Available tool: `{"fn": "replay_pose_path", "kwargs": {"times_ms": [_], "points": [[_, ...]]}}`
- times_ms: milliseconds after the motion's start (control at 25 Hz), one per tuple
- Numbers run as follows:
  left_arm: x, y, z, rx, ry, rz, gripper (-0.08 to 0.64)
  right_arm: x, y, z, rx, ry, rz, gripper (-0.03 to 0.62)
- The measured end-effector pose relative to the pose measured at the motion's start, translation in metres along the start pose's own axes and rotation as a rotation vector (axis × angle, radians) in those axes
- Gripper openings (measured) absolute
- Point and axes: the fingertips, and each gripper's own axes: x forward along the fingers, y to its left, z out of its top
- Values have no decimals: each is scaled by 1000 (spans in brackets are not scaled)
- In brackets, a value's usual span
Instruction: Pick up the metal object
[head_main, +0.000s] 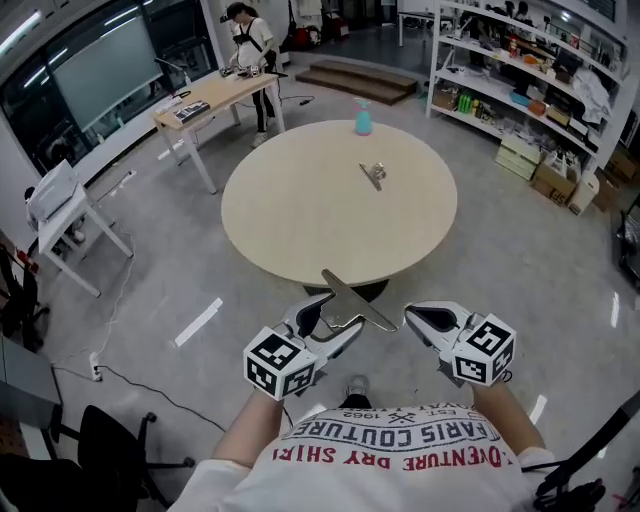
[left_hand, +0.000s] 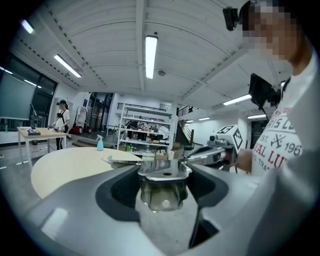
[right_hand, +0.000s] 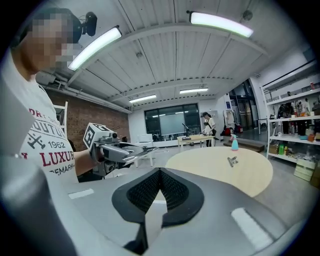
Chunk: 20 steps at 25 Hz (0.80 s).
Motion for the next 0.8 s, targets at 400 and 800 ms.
{"fn": "replay_pose_path", "kwargs": {"times_ms": [400,800], "points": [[-103,-204,-31,-26,-30,-25,285,-150,155,-46,47,-61,-6,2],[-189,-252,-14,65,-102,15,285,-176,245,-20,-28,-115,0,2]]}}
